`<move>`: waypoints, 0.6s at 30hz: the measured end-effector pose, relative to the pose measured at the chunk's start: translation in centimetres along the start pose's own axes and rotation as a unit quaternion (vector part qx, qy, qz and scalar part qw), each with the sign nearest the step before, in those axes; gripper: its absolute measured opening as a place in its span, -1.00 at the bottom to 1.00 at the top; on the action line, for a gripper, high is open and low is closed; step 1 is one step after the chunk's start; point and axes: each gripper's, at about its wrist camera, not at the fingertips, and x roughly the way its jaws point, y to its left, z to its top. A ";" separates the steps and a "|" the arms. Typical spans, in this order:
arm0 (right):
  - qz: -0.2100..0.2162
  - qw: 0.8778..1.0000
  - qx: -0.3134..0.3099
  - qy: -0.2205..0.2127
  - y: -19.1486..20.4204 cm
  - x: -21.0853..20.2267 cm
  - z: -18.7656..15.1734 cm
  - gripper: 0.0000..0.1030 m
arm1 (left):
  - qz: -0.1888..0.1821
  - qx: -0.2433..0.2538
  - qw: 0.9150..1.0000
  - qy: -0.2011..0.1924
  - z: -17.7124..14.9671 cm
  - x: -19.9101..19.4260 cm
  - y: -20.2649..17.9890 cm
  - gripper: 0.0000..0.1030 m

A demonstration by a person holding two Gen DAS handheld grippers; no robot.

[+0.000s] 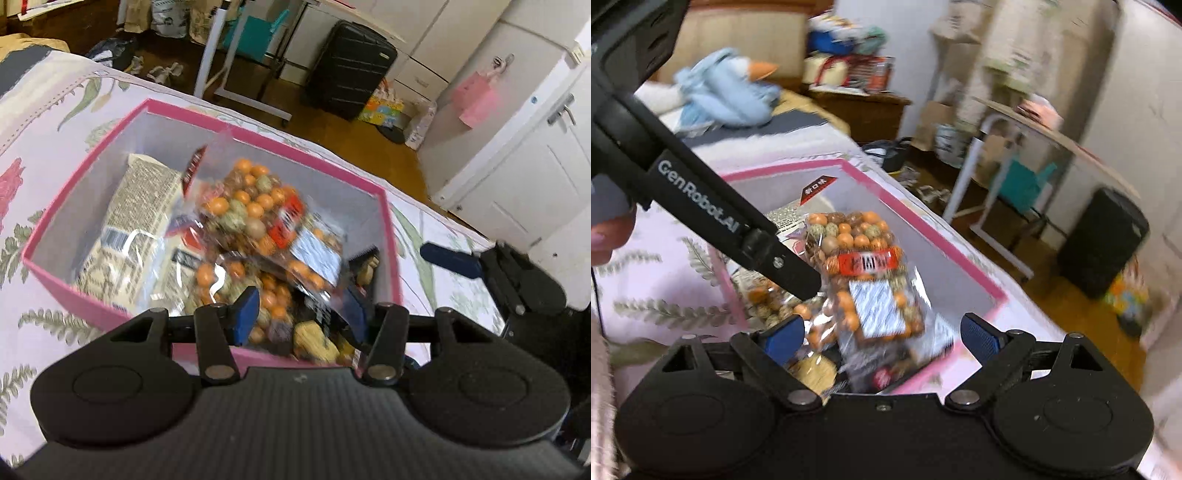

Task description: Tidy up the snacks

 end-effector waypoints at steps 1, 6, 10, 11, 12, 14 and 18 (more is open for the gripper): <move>0.000 1.000 0.021 -0.007 -0.2 -0.8 -0.8 0.80 | -0.004 0.003 1.000 0.001 -0.2 -0.4 -0.4 -0.04; -0.019 0.993 0.115 -0.015 -1.4 -4.9 -3.3 0.80 | -0.018 0.043 0.999 -0.015 -1.4 -3.4 -3.4 0.00; -0.036 0.985 0.166 -0.001 -2.3 -7.9 -4.3 0.81 | -0.024 0.057 0.998 -0.028 -2.6 -5.3 -4.9 0.01; -0.039 0.984 0.173 0.000 -2.5 -8.3 -4.3 0.81 | -0.023 0.058 0.998 -0.027 -2.8 -5.7 -5.2 0.01; -0.041 0.983 0.181 -0.002 -2.7 -8.9 -4.5 0.81 | -0.023 0.057 0.998 -0.026 -3.0 -6.1 -5.6 0.01; -0.048 0.979 0.200 -0.007 -3.0 -10.2 -4.8 0.81 | -0.026 0.066 0.997 -0.030 -3.4 -6.9 -6.5 0.01; -0.071 0.973 0.219 -0.020 -3.0 -13.2 -5.1 0.81 | -0.039 0.088 0.995 -0.039 -4.1 -9.1 -8.3 0.07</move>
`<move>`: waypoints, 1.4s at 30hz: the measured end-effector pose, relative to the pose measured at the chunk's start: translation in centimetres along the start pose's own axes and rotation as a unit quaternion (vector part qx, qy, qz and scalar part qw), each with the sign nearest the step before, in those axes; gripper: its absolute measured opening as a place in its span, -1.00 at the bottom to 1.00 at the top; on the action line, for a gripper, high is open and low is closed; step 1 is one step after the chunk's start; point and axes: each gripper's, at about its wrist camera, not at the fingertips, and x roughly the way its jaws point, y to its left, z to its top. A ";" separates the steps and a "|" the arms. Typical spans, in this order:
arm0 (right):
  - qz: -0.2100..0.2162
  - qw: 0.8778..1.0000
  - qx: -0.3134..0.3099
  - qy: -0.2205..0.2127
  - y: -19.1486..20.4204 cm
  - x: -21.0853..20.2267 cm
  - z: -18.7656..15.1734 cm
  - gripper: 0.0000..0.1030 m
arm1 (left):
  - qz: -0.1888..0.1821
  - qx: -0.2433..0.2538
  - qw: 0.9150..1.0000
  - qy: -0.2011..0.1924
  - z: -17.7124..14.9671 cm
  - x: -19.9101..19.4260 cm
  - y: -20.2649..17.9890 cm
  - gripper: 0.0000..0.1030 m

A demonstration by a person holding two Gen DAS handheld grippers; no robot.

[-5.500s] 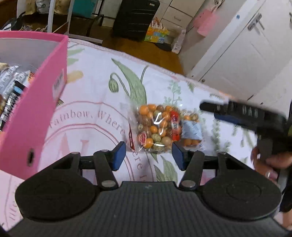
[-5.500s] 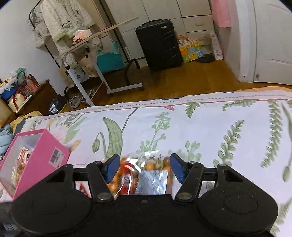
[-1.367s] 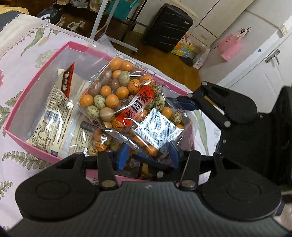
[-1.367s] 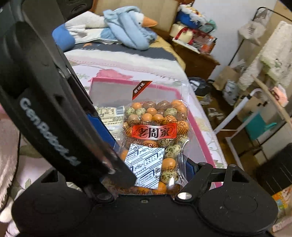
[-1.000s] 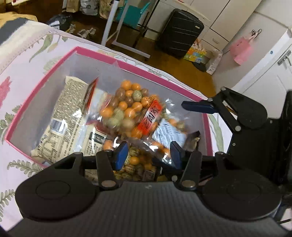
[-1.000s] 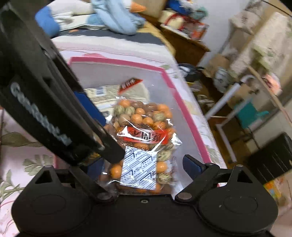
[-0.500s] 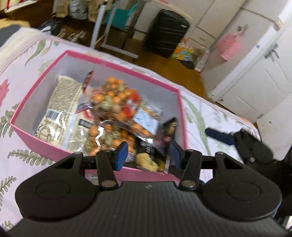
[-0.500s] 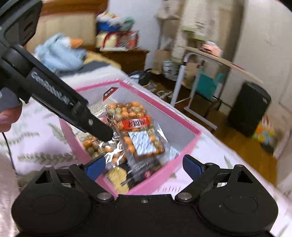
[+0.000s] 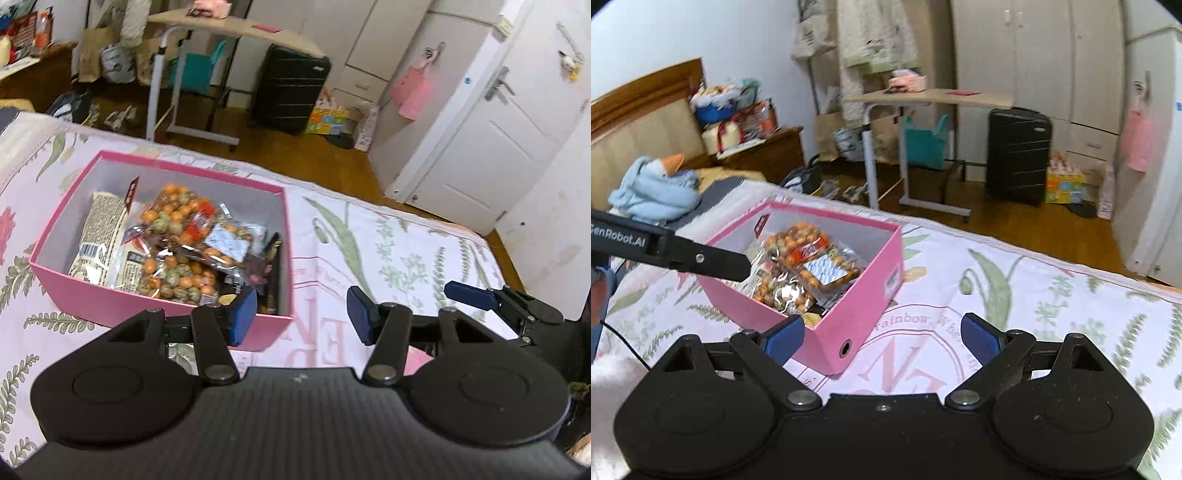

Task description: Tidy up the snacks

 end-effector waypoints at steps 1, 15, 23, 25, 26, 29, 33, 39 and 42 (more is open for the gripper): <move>-0.006 1.000 0.003 -0.005 0.1 -0.9 -0.2 0.82 | -0.001 0.008 1.000 -0.004 -0.1 -0.6 -0.5 0.08; -0.100 0.990 0.089 -0.047 0.9 -8.6 -4.3 0.89 | 0.044 0.129 0.990 -0.042 -4.4 -5.6 -7.3 0.25; -0.191 0.978 0.080 0.003 2.3 -9.1 -5.7 0.92 | 0.058 0.140 0.987 -0.058 -7.1 -6.3 -8.9 0.51; -0.202 0.976 0.078 -0.002 2.6 -9.3 -5.9 0.92 | 0.056 0.132 0.988 -0.060 -7.5 -6.4 -8.9 0.54; -0.206 0.975 0.083 -0.006 2.6 -9.6 -6.0 0.92 | 0.055 0.129 0.988 -0.058 -7.6 -6.5 -8.8 0.56; -0.218 0.971 0.092 -0.014 2.6 -10.1 -6.4 0.92 | 0.057 0.122 0.989 -0.056 -8.0 -6.5 -8.6 0.74; -0.216 0.971 0.101 -0.017 2.6 -10.5 -6.8 0.92 | 0.088 0.132 0.985 -0.069 -8.6 -6.5 -8.7 0.91; -0.226 0.969 0.096 -0.010 3.3 -10.7 -7.4 0.92 | 0.093 0.118 0.987 -0.064 -8.9 -6.4 -8.2 0.91; -0.228 0.969 0.097 -0.010 3.5 -11.0 -7.4 0.92 | 0.101 0.118 0.986 -0.066 -9.4 -6.5 -7.9 0.91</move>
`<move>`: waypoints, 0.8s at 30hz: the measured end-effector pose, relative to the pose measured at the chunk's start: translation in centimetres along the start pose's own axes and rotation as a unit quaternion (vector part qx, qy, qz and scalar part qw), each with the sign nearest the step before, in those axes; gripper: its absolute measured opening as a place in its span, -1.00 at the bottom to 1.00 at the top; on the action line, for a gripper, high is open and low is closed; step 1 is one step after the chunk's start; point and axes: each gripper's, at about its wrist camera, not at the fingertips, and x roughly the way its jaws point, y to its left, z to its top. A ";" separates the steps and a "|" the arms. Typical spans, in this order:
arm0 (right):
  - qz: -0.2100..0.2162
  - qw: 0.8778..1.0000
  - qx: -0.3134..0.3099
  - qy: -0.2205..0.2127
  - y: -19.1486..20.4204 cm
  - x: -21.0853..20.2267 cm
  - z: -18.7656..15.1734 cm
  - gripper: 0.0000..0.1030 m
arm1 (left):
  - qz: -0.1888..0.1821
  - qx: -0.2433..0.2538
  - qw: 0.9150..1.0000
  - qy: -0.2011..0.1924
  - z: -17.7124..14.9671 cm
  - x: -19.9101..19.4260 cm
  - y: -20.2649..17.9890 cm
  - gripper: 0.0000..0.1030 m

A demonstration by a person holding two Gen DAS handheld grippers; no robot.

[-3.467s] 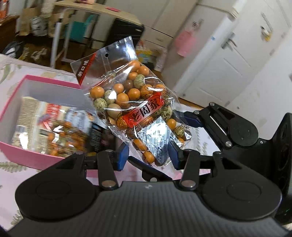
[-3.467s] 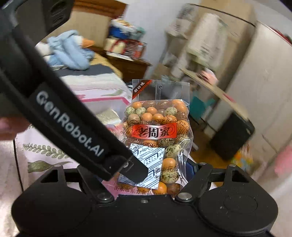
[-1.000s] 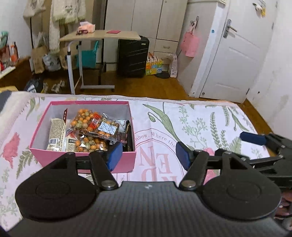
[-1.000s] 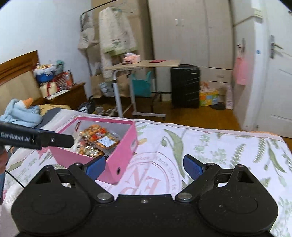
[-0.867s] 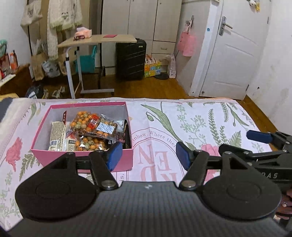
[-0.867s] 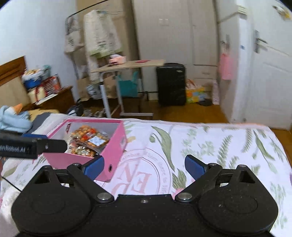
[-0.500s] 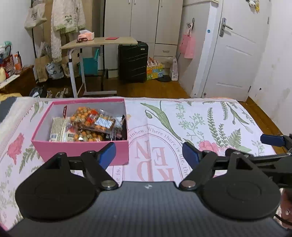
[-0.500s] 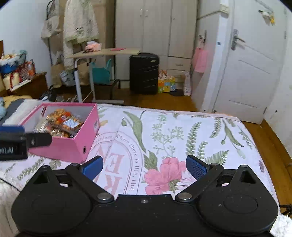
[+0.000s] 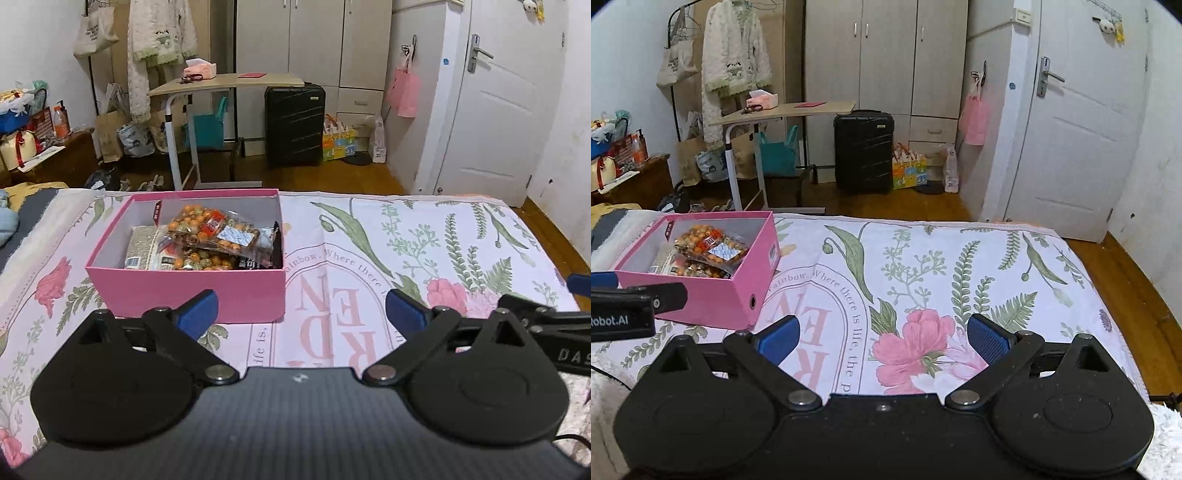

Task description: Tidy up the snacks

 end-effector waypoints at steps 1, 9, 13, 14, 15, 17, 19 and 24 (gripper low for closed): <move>0.000 1.000 0.001 0.001 0.0 -0.1 0.0 0.92 | 0.001 -0.001 1.000 0.000 -0.1 0.0 0.0 0.91; -0.009 1.000 0.004 0.006 0.2 -0.5 -0.2 0.92 | 0.014 -0.005 1.000 0.008 -0.3 -0.4 0.1 0.91; -0.011 1.000 0.004 0.008 0.2 -0.5 -0.2 0.92 | 0.019 -0.007 1.000 0.011 -0.4 -0.2 0.0 0.91; -0.012 1.000 0.004 0.008 0.2 -0.6 -0.2 0.92 | 0.020 -0.008 1.000 0.013 -0.4 -0.1 0.0 0.91; -0.013 1.000 0.004 0.009 0.2 -0.5 -0.2 0.92 | 0.022 -0.008 1.000 0.015 -0.5 -0.1 0.0 0.91; -0.014 1.000 0.006 0.010 0.1 -0.6 -0.2 0.92 | 0.026 -0.009 0.999 0.018 -0.5 0.0 -0.1 0.91; -0.014 1.000 0.007 0.011 0.0 -0.6 -0.2 0.92 | 0.029 -0.009 0.999 0.018 -0.6 0.0 -0.1 0.91; -0.016 1.000 0.007 0.016 0.0 -0.4 -0.2 0.92 | 0.028 -0.007 0.999 0.018 -0.6 -0.1 -0.1 0.91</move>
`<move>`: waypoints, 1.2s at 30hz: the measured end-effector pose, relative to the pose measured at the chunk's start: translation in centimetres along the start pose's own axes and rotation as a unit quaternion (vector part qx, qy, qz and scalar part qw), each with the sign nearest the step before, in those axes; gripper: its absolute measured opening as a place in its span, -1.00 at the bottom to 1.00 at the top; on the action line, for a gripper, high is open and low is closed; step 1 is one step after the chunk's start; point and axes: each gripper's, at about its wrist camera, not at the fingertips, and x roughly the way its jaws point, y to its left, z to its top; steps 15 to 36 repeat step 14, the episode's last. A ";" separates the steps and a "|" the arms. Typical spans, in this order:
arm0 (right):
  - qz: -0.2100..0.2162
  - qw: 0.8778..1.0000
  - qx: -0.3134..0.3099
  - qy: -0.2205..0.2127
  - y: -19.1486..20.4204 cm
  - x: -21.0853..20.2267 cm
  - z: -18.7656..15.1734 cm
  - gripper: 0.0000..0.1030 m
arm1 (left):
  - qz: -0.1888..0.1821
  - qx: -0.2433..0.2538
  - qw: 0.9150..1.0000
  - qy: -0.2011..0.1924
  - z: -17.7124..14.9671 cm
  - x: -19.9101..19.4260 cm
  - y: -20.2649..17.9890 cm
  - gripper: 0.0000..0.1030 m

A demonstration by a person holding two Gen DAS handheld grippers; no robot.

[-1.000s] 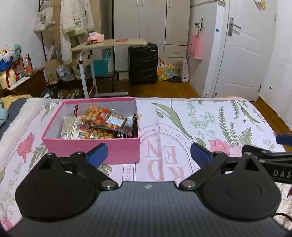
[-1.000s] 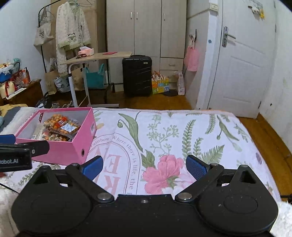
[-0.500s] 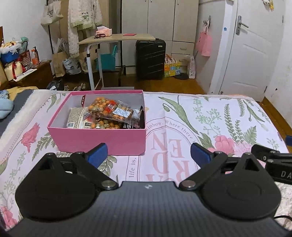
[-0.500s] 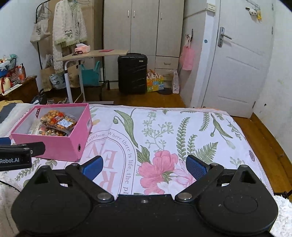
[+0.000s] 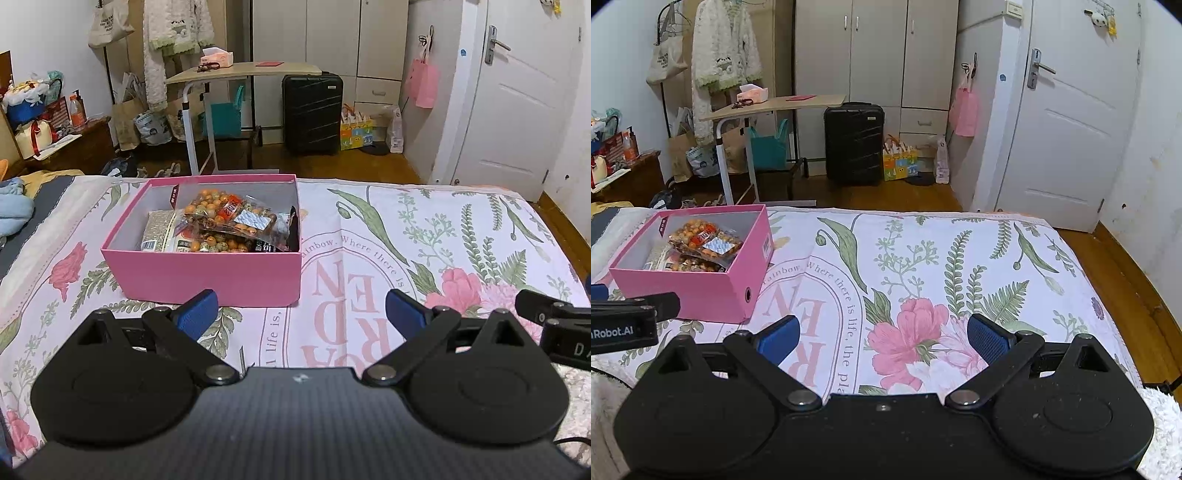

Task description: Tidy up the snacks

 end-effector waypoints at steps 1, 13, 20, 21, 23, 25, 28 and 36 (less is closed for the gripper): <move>-0.001 1.000 0.001 0.002 0.0 0.1 0.0 0.92 | 0.003 0.001 1.000 -0.003 -0.1 -0.1 0.0 0.91; -0.007 1.000 0.008 0.012 -0.4 0.5 -0.1 0.92 | 0.021 0.006 1.000 -0.022 -0.2 -0.7 -0.1 0.96; -0.007 1.000 0.009 0.012 -0.4 0.5 -0.2 0.92 | 0.021 0.007 0.999 -0.023 -0.1 -0.7 -0.1 0.96; -0.007 1.000 0.009 0.012 -0.4 0.5 -0.2 0.92 | 0.021 0.007 0.999 -0.023 -0.1 -0.7 -0.1 0.96; -0.007 1.000 0.009 0.012 -0.4 0.5 -0.2 0.92 | 0.021 0.007 0.999 -0.023 -0.1 -0.7 -0.1 0.96; -0.007 1.000 0.009 0.012 -0.4 0.5 -0.2 0.92 | 0.021 0.007 0.999 -0.023 -0.1 -0.7 -0.1 0.96; -0.007 1.000 0.009 0.012 -0.4 0.5 -0.2 0.92 | 0.021 0.007 0.999 -0.023 -0.1 -0.7 -0.1 0.96; -0.007 1.000 0.009 0.012 -0.4 0.5 -0.2 0.92 | 0.021 0.007 0.999 -0.023 -0.1 -0.7 -0.1 0.96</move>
